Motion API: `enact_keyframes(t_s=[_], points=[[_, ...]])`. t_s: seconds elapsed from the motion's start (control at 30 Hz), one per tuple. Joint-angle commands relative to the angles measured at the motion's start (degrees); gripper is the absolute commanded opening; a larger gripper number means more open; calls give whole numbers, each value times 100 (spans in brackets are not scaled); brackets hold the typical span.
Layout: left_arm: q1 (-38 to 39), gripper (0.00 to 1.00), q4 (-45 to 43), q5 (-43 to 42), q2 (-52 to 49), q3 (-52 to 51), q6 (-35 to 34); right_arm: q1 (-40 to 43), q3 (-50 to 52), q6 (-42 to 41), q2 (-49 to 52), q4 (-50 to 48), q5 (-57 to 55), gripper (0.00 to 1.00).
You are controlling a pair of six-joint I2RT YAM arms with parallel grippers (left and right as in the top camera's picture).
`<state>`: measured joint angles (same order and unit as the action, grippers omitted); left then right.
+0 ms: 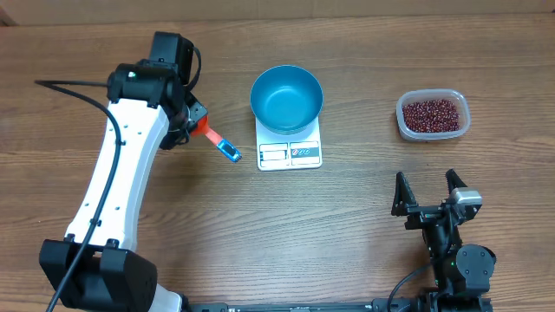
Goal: Scoop item into bowl and weigh 150g on scale
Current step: 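Lift the red scoop with the left gripper toward the scale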
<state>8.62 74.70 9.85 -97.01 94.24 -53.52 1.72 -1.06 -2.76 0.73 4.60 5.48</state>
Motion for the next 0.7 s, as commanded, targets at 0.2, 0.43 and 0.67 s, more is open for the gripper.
enact_keyframes(t_s=[0.2, 0.43, 0.67], points=[[278, 4, 199, 81, 153, 131, -743, -48, 61, -7, -57, -17, -74, 100], [457, 4, 197, 195, 153, 129, -955, -48, 61, -7, -57, -17, -74, 100], [459, 4, 236, 31, 153, 129, -1298, -48, 61, -7, -57, -17, -74, 100]])
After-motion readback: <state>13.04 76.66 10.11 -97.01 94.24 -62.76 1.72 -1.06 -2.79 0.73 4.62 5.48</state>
